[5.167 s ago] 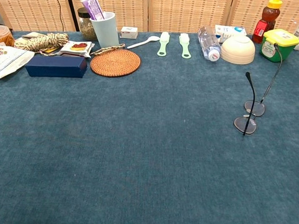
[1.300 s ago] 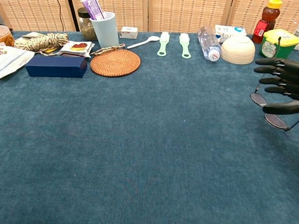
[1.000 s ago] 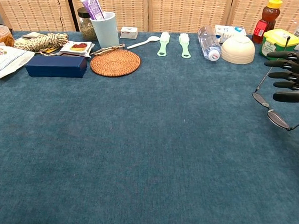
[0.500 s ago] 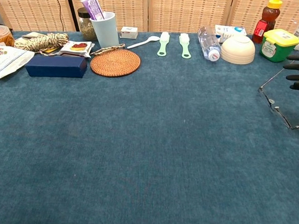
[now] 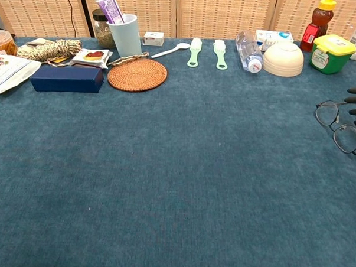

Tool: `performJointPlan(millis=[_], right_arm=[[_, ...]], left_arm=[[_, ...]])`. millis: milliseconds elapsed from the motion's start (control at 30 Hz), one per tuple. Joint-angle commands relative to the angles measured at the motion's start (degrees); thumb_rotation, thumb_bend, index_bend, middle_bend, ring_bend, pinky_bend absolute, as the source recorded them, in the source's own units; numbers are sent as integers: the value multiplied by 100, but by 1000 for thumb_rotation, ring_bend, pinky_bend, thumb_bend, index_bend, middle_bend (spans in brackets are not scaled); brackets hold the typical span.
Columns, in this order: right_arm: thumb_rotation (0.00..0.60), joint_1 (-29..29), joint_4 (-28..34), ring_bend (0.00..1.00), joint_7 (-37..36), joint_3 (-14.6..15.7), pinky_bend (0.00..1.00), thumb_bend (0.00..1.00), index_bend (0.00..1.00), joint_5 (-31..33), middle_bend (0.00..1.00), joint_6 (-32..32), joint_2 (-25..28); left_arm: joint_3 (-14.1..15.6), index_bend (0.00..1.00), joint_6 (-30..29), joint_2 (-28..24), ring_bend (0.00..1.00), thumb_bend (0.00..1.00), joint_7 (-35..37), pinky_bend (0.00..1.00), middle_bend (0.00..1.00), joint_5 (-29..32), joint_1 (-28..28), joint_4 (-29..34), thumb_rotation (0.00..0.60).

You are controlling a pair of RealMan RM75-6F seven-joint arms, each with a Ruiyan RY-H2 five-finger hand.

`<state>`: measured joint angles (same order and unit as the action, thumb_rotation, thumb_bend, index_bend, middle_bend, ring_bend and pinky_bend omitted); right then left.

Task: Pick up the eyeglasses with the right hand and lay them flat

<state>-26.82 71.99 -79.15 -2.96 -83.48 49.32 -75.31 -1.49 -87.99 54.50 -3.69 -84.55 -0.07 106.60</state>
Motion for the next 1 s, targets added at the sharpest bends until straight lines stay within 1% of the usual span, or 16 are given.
performJointPlan(millis=[33,100,167,233,333,367,400,467,500,600,767,1000], right_arm=[[600,-67,39,0,504,63,0,127,0,-208,0,105,113],[600,-91,83,0,778,55,0,127,0,-219,0,129,162],[600,-112,168,0,1267,46,0,127,2,-208,0,164,240],[600,-116,219,0,1739,37,0,127,29,-165,0,189,281],[600,-103,254,0,2566,7,0,127,144,-54,5,256,315],[600,-88,268,0,2961,-13,0,127,183,9,14,307,313],[600,-74,290,0,3198,-27,0,127,214,59,29,338,310],[600,-51,370,0,3905,-45,0,127,245,154,60,425,321],[600,-49,398,0,4131,-47,0,127,258,183,78,441,329],[600,-59,541,0,4854,-72,0,126,270,331,120,441,370],[600,-157,855,0,5499,-113,0,126,276,589,150,200,564],[600,-299,1223,0,6551,-83,0,126,270,952,133,-120,841]], left_arm=[[4,122,1,0,76,341,-2,0,82,-10,-2,5,600],[6,122,3,2,76,341,-3,0,82,-12,-2,5,600],[7,122,6,7,76,340,-3,0,82,-7,-2,3,600],[8,122,12,9,76,340,-3,0,82,-2,-3,1,600],[8,122,10,9,77,340,-7,0,82,3,-1,-9,600],[7,122,9,8,76,340,-6,0,82,4,-2,-8,600],[6,122,10,7,76,340,-6,0,82,5,-3,-7,600],[4,122,6,7,76,340,-7,0,82,2,-3,-5,600],[5,122,5,8,76,340,-5,0,82,0,-3,-3,600],[6,122,4,7,76,340,-5,0,82,-2,-2,-2,600],[6,122,-12,-4,76,340,10,0,82,7,10,-6,600],[6,122,-37,-20,76,340,27,0,82,4,25,-17,600]])
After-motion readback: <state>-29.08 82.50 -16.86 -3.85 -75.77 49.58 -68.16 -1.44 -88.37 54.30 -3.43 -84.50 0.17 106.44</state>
